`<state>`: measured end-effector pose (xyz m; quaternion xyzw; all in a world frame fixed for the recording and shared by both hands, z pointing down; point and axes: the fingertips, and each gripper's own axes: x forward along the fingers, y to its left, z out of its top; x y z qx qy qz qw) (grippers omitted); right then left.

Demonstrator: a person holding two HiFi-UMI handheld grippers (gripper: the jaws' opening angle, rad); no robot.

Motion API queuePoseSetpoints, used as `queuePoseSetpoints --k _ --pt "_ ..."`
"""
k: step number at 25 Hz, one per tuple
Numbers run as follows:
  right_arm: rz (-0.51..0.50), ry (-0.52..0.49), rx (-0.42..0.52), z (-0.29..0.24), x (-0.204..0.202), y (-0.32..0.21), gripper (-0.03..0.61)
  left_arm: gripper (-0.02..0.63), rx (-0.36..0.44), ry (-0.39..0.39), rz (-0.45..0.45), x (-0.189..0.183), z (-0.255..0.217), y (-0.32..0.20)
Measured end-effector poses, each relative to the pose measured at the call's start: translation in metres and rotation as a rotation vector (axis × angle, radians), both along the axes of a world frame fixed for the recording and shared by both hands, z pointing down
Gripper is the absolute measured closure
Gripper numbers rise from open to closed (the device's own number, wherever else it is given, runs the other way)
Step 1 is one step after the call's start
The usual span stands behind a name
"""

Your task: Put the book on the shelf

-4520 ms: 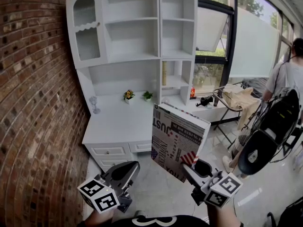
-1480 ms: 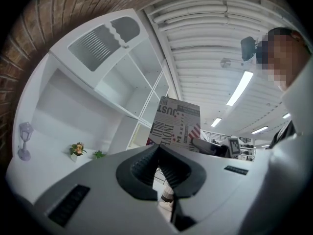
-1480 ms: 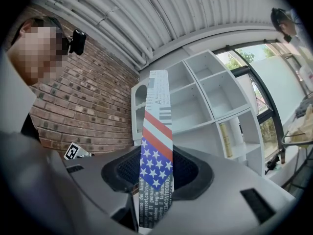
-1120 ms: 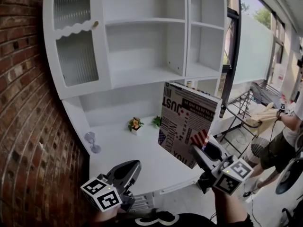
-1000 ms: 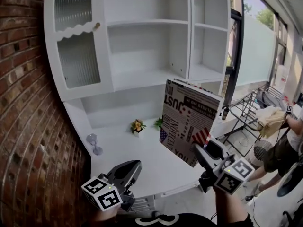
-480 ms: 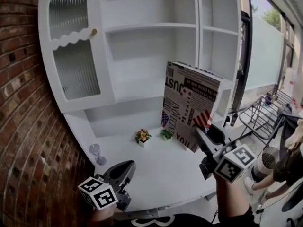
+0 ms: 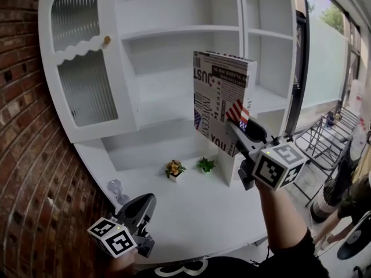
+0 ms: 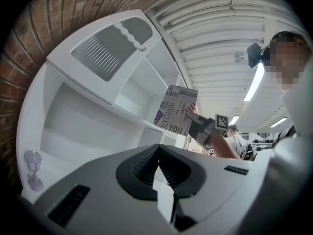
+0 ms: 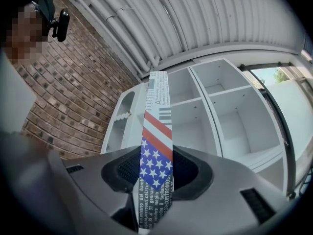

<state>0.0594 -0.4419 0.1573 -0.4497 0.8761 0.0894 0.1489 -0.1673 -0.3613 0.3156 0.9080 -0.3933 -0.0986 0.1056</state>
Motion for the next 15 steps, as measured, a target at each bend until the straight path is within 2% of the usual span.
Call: queuePoseSetpoints --k 7,11,15 --pt "0.051 0.036 -0.012 -0.012 0.005 -0.05 0.416 0.614 -0.001 -0.019 -0.045 -0.007 0.001 -0.01" --pt "0.048 0.023 -0.021 -0.021 0.005 -0.073 0.416 0.614 -0.007 -0.041 -0.068 -0.011 0.003 -0.013" --pt "0.051 0.068 -0.018 -0.031 -0.003 -0.082 0.416 0.614 -0.016 -0.039 -0.081 -0.015 0.005 -0.015"
